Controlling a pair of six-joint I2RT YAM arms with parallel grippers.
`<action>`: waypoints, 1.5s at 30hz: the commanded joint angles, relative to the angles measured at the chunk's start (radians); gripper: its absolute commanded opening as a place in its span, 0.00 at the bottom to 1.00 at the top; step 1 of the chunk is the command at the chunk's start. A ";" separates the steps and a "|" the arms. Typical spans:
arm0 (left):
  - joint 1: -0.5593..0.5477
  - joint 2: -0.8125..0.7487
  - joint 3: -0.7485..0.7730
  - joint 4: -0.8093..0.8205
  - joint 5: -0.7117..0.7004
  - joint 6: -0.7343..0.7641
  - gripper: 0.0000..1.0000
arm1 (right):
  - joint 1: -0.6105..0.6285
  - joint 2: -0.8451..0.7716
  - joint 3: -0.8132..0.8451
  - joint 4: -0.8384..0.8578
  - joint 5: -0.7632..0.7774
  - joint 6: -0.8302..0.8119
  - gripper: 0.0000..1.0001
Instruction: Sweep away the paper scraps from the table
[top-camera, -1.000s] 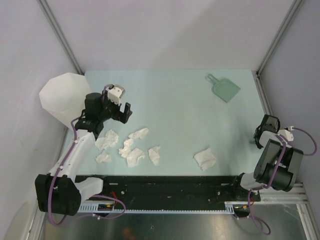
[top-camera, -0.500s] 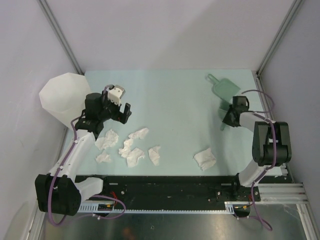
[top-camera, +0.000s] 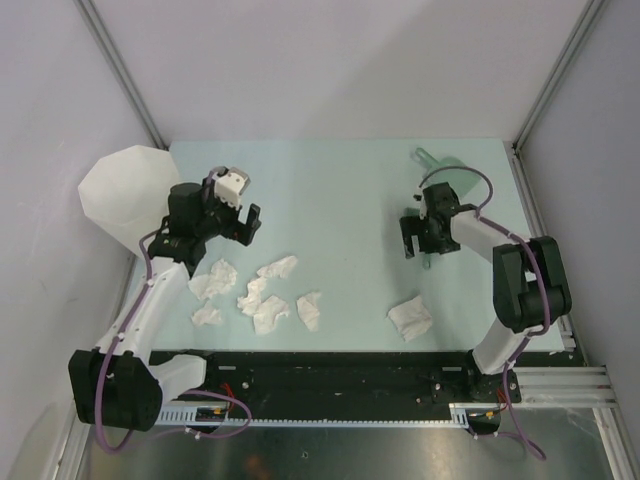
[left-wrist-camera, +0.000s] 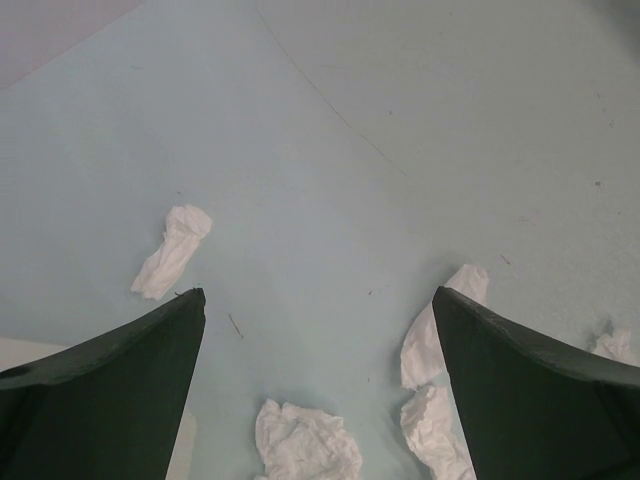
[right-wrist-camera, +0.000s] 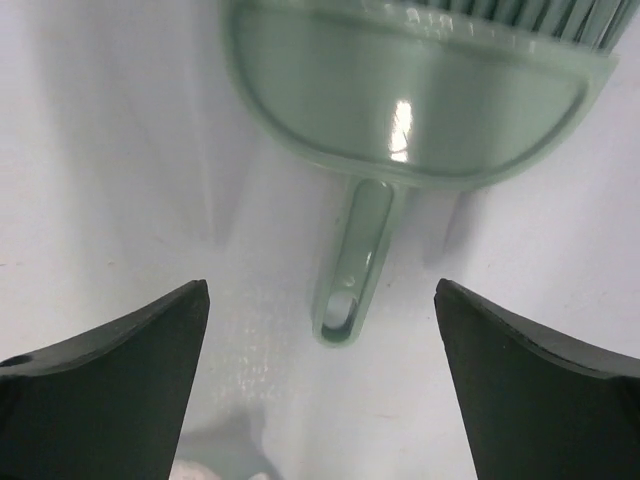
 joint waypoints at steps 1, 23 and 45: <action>-0.004 0.003 0.073 -0.016 -0.002 0.023 1.00 | -0.001 -0.120 0.155 0.012 -0.060 -0.158 1.00; -0.007 0.150 0.277 -0.132 0.041 -0.080 0.99 | -0.182 0.694 1.034 -0.126 -0.129 -0.385 0.83; 0.007 0.076 0.343 -0.355 -0.011 0.014 0.99 | 0.256 0.363 0.597 -0.004 -0.465 -1.205 0.00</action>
